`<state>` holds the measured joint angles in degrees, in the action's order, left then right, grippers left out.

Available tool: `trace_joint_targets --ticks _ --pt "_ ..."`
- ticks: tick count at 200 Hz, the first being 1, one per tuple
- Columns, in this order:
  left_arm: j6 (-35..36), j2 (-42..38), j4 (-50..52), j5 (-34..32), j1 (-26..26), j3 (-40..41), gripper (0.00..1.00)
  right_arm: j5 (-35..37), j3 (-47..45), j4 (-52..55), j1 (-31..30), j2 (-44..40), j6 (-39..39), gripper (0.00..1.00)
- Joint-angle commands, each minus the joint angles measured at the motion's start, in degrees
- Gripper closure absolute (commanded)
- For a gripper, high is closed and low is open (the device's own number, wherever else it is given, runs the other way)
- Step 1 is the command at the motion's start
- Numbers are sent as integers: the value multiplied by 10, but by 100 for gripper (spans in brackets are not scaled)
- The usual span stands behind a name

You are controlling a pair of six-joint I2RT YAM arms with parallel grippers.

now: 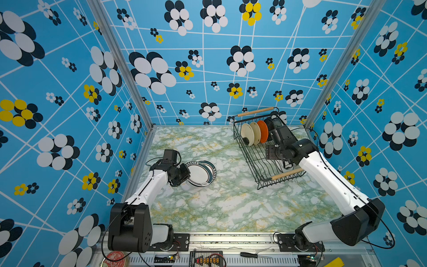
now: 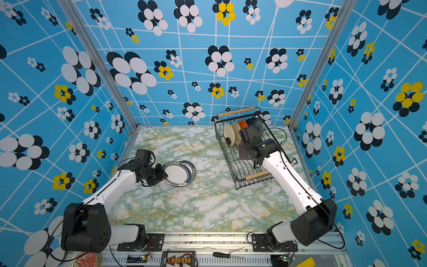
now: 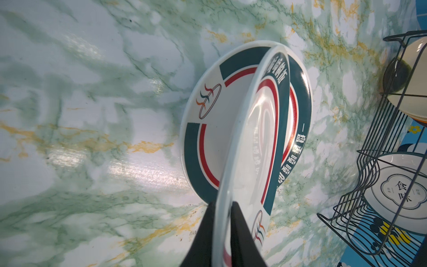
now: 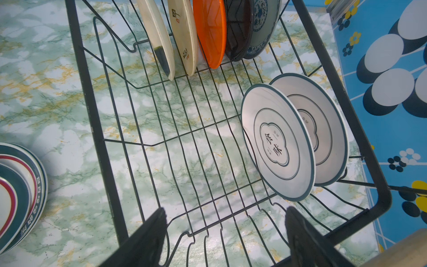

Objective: Unload the plates from the dish rack
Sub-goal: Place the plate among the plates.

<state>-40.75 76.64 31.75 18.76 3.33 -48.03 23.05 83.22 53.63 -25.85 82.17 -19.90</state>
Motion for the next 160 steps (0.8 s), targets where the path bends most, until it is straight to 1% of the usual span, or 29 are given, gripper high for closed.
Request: trace_joint_targets --ticks 1,58,147,160 --pt "3 9 -1 -6 -7 9 81 -9 -8 3 2 0 6 17" --pt "3 31 -12 -6 -8 12 68 -13 -10 4 2 0 7 17" --pt "7 74 -25 2 -7 -1 58 -16 -15 6 3 -8 7 17" --pt "8 78 -25 2 -8 -3 58 -16 -17 6 3 -10 7 17"
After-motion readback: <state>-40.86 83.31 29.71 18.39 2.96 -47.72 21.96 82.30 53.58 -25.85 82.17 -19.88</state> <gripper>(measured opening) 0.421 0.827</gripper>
